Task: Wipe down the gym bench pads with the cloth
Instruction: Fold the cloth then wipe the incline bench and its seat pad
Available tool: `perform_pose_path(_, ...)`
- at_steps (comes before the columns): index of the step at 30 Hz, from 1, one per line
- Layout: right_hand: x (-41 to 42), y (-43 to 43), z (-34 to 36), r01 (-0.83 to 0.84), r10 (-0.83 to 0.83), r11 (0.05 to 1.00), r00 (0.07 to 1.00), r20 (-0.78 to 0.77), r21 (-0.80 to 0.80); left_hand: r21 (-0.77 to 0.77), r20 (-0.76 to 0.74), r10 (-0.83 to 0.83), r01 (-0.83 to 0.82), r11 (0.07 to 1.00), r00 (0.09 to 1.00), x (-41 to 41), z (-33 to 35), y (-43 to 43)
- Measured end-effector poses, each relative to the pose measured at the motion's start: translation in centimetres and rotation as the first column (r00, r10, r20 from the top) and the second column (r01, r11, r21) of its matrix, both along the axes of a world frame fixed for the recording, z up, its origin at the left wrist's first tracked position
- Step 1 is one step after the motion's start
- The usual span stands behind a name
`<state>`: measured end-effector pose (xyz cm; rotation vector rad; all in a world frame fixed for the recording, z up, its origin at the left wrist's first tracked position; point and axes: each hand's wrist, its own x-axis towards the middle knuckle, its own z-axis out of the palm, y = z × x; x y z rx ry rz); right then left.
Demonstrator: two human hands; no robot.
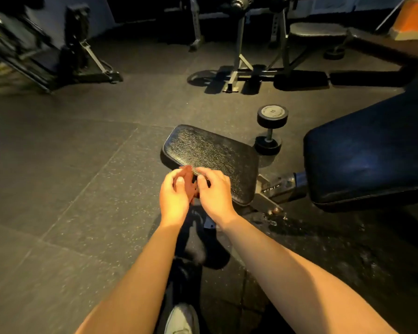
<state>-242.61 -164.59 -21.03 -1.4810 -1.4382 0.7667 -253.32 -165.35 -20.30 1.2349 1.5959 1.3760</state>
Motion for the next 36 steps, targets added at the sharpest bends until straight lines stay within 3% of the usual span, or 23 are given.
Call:
perform_pose_path(3, -1.6, 2.5, 0.8, -0.059, 0.058, 0.998, 0.998, 0.031, 0.029, 0.045, -0.027, 0.105, -0.103, 0.994, 0.994, -2.1, -0.1, 2.6)
perform_pose_path(7, -3.2, 4.7, -0.2, -0.144, 0.151, 0.988, 0.98, 0.129, -0.058, 0.169, -0.067, 0.196, -0.183, 0.969, 0.978, -3.1, 0.3, 5.6)
perform_pose_path(11, -2.5, 5.2, -1.0, -0.179, 0.186, 0.982, 0.976, 0.11, -0.068, 0.195, -0.072, 0.161, -0.145, 0.97, 0.984, -2.6, -0.7, 8.5)
perform_pose_path(14, -2.2, 5.3, -1.0, -0.149, 0.15, 0.986, 0.989, 0.014, -0.078, 0.26, -0.096, 0.165, -0.135, 0.956, 0.982, -2.4, -3.8, 9.0)
perform_pose_path(19, -2.9, 5.7, -0.8, -0.072, 0.067, 0.993, 0.996, -0.056, -0.089, 0.187, -0.133, 0.094, -0.068, 0.98, 0.987, -1.0, -4.3, 6.5)
perform_pose_path(23, -3.2, 5.8, -0.8, -0.084, 0.082, 0.994, 0.996, -0.028, -0.067, 0.12, -0.188, 0.026, -0.003, 0.993, 0.982, -2.0, -3.8, 6.5)
perform_pose_path(28, -2.4, 5.7, -0.5, -0.139, 0.144, 0.987, 0.988, 0.058, -0.082, 0.192, -0.214, 0.1, -0.058, 0.98, 0.972, -2.6, -2.4, 7.4)
perform_pose_path(31, -1.7, 5.4, -0.1, -0.134, 0.129, 0.985, 0.99, -0.053, -0.108, 0.164, -0.179, 0.105, -0.076, 0.984, 0.978, -1.5, -3.3, 7.1)
perform_pose_path(34, -1.6, 5.2, 0.2, -0.101, 0.088, 0.989, 0.988, -0.124, -0.108, 0.179, -0.24, 0.04, 0.004, 0.984, 0.97, -0.6, -5.0, 5.7)
perform_pose_path(36, -1.6, 5.0, -0.1, -0.077, 0.066, 0.993, 0.99, -0.121, -0.094, 0.198, -0.188, -0.022, 0.06, 0.978, 0.982, -0.1, -5.6, 4.7)
